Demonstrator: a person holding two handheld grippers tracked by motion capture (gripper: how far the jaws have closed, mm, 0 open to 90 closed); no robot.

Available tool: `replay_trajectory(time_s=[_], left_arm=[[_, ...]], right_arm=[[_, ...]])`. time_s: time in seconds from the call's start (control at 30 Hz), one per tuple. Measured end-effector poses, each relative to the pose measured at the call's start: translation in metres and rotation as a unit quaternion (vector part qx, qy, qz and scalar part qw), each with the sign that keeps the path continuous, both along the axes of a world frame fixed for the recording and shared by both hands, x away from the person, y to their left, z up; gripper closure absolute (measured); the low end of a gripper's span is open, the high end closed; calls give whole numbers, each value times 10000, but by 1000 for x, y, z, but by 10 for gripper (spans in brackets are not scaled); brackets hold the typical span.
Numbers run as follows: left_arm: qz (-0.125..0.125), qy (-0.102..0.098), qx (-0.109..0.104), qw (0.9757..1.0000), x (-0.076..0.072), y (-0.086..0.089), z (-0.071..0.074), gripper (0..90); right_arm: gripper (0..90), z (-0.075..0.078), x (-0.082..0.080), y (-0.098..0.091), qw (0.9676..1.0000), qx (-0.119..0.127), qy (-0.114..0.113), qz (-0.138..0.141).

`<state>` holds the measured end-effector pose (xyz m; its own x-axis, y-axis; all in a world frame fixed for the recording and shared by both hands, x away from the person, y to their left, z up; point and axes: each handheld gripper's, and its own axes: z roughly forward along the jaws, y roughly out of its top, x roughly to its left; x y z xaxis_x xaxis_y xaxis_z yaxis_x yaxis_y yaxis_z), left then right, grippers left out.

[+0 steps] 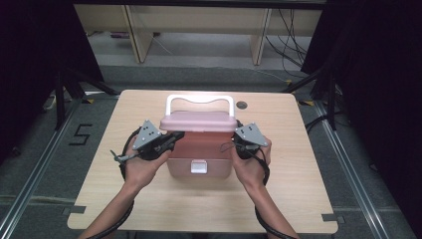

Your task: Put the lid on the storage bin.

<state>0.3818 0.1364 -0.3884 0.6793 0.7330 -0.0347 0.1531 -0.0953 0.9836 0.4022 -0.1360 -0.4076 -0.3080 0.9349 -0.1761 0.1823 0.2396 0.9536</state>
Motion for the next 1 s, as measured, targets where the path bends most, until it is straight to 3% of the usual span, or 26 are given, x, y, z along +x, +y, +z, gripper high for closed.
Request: replay_trajectory(time_s=[0.2, 0.33, 0.37, 0.57, 0.63, 0.67, 0.73, 0.87, 0.97, 1.0], left_arm=[[-4, 8, 23, 10000, -1, 2, -1, 900], [4, 3, 30, 10000, -1, 3, 0, 900], [6, 6, 31, 10000, -1, 3, 0, 900], [36, 21, 35, 10000, -1, 5, -1, 900], [38, 21, 48, 10000, -1, 5, -1, 900], [47, 18, 42, 10000, -1, 6, -1, 900], [56, 17, 35, 10000, -1, 6, -2, 900], [60, 19, 25, 10000, -1, 6, -3, 900], [63, 35, 23, 10000, -1, 7, -4, 900], [63, 40, 23, 10000, -1, 7, -5, 900]], right_arm=[[734, -2, -1, 0, 9997, -232, 68, 93], [662, -5, -5, -1, 9990, -230, 304, 216], [644, -6, -6, -3, 9985, -326, 312, 318], [616, -14, -22, -17, 9962, -36, 653, 577], [675, -16, -27, -23, 9959, -3, 611, 664], [720, -17, -30, -25, 9941, 118, 785, 738], [787, -19, -35, -32, 9940, 52, 799, 751], [898, -22, -40, -46, 9934, 157, 849, 758], [900, -27, -43, -55, 9923, 489, 978, 582], [900, -27, -43, -61, 9936, 341, 877, 618]])
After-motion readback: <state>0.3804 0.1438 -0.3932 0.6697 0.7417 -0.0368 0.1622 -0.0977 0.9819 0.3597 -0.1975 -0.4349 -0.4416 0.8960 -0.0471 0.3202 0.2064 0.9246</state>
